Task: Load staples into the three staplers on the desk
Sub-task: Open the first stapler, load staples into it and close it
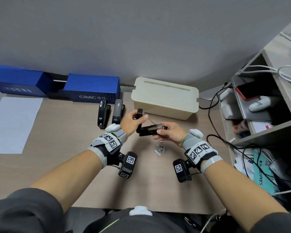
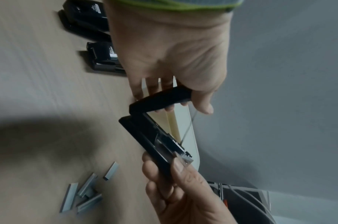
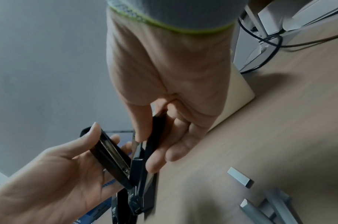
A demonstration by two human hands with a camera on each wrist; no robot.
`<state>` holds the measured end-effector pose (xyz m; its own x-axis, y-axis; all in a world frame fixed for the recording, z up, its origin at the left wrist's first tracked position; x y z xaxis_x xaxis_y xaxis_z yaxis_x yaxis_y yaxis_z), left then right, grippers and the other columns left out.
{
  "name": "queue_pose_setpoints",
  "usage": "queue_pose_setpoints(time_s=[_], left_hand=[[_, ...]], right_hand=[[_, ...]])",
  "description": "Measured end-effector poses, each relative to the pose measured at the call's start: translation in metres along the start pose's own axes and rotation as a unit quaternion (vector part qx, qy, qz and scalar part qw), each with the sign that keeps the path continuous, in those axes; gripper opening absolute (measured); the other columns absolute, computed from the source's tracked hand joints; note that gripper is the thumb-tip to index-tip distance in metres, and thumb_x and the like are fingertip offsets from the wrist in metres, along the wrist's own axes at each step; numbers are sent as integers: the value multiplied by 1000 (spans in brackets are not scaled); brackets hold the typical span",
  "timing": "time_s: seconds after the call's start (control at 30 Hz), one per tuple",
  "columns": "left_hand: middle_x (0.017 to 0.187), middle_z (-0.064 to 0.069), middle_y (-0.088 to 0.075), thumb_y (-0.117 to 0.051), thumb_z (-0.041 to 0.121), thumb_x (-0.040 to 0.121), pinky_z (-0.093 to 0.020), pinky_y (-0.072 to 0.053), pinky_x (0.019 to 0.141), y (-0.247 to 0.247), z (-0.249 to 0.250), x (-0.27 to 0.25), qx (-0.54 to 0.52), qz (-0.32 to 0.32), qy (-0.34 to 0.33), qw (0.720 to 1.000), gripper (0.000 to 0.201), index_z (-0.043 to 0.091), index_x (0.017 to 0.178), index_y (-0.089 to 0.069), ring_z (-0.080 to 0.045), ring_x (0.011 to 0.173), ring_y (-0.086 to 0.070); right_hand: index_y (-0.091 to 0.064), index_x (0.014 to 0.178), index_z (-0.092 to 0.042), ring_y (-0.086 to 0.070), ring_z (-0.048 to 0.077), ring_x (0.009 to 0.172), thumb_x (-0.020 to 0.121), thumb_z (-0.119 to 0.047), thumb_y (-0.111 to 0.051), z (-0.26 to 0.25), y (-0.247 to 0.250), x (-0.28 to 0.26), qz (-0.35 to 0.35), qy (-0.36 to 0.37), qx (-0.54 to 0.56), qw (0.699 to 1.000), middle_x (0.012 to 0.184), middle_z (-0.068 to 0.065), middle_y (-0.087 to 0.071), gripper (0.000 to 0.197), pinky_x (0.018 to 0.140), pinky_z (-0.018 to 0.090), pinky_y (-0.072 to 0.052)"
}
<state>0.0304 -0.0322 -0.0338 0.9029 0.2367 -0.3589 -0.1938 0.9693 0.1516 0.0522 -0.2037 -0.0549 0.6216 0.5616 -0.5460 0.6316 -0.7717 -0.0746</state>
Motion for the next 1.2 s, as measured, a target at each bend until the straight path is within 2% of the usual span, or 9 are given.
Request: queue_pose_setpoints(time_s=[0.13,0.33,0.5,0.6,0.73,0.9,0.97,1.1,1.2], left_hand=[[100,-3,-70,-63,43,92,-37,-50,86,8,-13,1,-78,28,67,994,24,19,98,-64,-20,94,-64],[112,-5,-72,-44,62,95,-38,-51,88,17,-56,-5,-217,44,234,947,53,18,115,-64,-26,103,-70],[113,-7,-73,-58,43,94,-36,-53,82,-12,-47,-13,-272,-29,250,929,32,16,112,-66,-26,102,-71],[112,-13,-72,-60,31,94,-32,-56,74,-12,-47,-9,-285,6,245,927,31,12,119,-63,-28,91,-74],[112,-14,-73,-62,28,93,-29,-58,67,8,-69,-3,-281,73,246,925,27,11,114,-63,-28,88,-74],[109,-14,-74,-64,30,93,-25,-57,61,31,-96,-11,-278,114,267,916,28,10,112,-64,-26,84,-74],[106,-11,-75,-64,31,92,-26,-56,65,38,-104,-15,-278,121,273,913,28,11,112,-64,-24,81,-75],[101,-9,-75,-66,33,91,-28,-54,70,43,-112,-19,-278,125,281,910,29,12,111,-64,-25,85,-75],[101,-9,-75,-67,32,91,-27,-55,67,45,-114,-22,-277,125,284,910,32,10,114,-64,-26,87,-75]], right_hand=[[-58,114,-3,-74,18,79,93,-2,-55,-1,11,-2,14,3,18,1000,96,14,-70,21,66,20,-56],[-56,123,-9,-75,20,78,92,4,-54,-9,34,-2,61,24,116,991,97,12,-71,34,66,20,-58],[-54,123,-16,-74,17,75,93,-1,-55,-1,28,9,30,3,81,996,97,14,-73,34,63,18,-56],[-55,118,-19,-73,17,72,91,-3,-59,3,32,17,49,4,78,996,92,12,-74,32,62,20,-54],[-59,119,-10,-65,17,59,84,-1,-66,34,57,37,133,-46,-42,989,76,7,-69,37,56,25,-48],[-65,117,-18,-57,14,86,74,-10,-72,62,61,58,109,-98,-326,934,108,0,-63,44,75,21,-47],[-68,107,-29,-58,11,87,67,-17,-76,63,58,66,107,-98,-409,901,106,-6,-64,43,79,19,-45],[-65,76,-28,-64,16,77,63,-15,-78,61,53,72,115,-118,-456,874,95,-4,-68,23,57,17,-40],[-60,66,-25,-65,17,77,65,-17,-80,63,52,71,119,-147,-458,869,91,-3,-68,21,64,19,-44]])
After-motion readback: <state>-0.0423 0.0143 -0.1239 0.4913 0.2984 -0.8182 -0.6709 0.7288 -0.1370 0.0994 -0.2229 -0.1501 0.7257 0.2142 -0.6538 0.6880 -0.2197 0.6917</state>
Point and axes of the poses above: each hand's wrist, its own x-axis towards the middle knuckle, its own y-axis out of the back of the hand, z = x × y, the point moved 10 cm from there along x, towards the middle knuckle
